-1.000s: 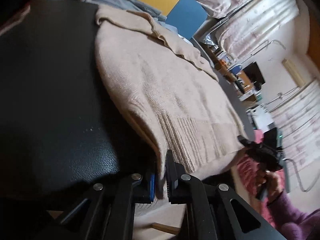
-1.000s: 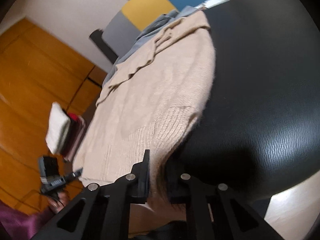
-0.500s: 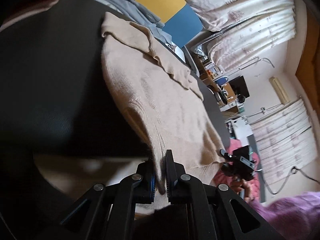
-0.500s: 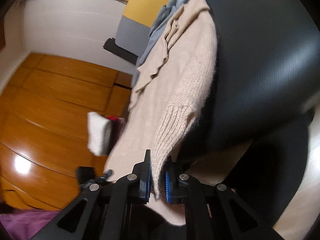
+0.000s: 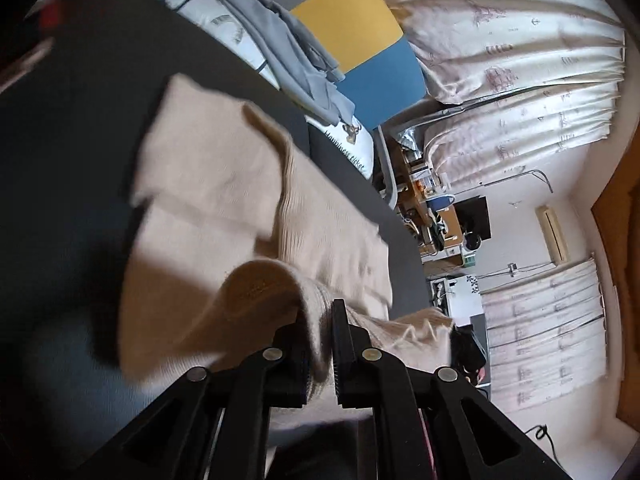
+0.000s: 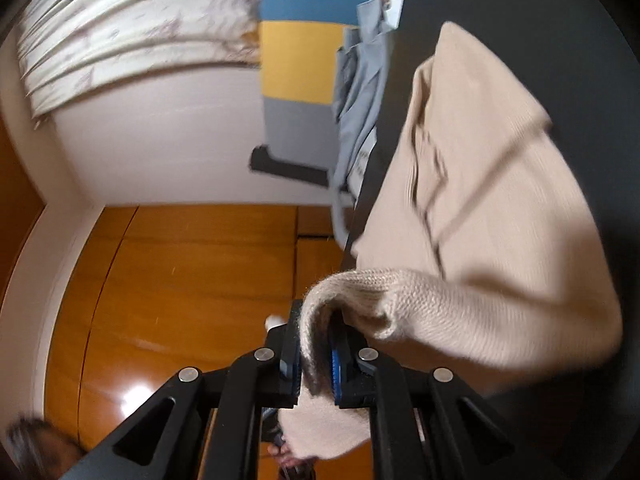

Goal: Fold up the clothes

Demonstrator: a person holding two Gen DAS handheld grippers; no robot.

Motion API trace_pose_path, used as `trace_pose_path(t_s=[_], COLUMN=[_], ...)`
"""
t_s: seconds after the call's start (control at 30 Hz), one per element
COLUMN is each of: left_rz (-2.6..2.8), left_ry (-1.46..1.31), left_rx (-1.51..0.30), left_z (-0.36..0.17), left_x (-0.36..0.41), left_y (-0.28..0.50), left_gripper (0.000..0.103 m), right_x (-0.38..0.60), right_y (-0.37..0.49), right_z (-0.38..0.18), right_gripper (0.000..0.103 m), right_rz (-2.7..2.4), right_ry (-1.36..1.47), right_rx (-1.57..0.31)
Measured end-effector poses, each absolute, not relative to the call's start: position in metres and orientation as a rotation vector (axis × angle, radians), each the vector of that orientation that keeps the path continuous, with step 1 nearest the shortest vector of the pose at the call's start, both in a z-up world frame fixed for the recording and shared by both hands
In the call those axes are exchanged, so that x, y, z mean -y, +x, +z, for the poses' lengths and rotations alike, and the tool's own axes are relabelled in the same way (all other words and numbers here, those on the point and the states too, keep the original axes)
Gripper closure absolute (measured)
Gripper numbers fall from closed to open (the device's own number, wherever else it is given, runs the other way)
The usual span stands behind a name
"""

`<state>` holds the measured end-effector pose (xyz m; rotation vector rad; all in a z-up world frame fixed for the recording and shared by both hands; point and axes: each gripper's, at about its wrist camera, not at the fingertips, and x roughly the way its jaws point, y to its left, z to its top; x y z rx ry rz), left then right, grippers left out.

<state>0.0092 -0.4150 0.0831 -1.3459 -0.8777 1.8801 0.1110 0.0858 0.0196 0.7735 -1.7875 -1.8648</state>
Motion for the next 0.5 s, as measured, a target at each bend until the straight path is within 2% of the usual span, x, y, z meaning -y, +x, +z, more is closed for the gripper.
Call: trace_pose_path(t_s=[0.17, 0.27, 0.3, 0.33, 0.37, 0.4, 0.5], left_rz=[1.935, 1.889, 1.862, 1.838, 1.824, 1.805, 1.736], left_ry=[-1.496, -1.604, -1.599, -1.594, -1.587, -1.582, -1.592], left_rx=[0.891, 0.983, 1.018, 1.048, 1.057, 1.067, 1.133], left_z=[0.037, 0.001, -0.003, -0.007, -0.008, -0.009, -0.011], left_x=[0.394, 0.391, 0.392, 0.393, 0.394, 0.396, 0.398], left_y=[-0.071, -0.095, -0.097, -0.099, -0.100, -0.101, -0.104], left_gripper=[0.094, 0.094, 0.094, 0.094, 0.090, 0.085, 0.079], right_x=[-0.111, -0.117, -0.118, -0.118, -0.118, -0.117, -0.111], right_y=[0.041, 0.026, 0.025, 0.024, 0.025, 0.025, 0.022], right_z=[-0.020, -0.046, -0.045, -0.043, -0.039, -0.035, -0.034], right_gripper=[0.094, 0.094, 0.093, 0.084, 0.076, 0.076, 0.075], right_rz=[-1.942, -1.921, -1.915, -1.911, -1.913, -1.913, -1.856], right_ry=[0.946, 1.023, 1.002, 0.984, 0.973, 0.970, 1.034], right_rx=[1.923, 1.975, 1.974, 1.969, 1.949, 1.930, 1.907])
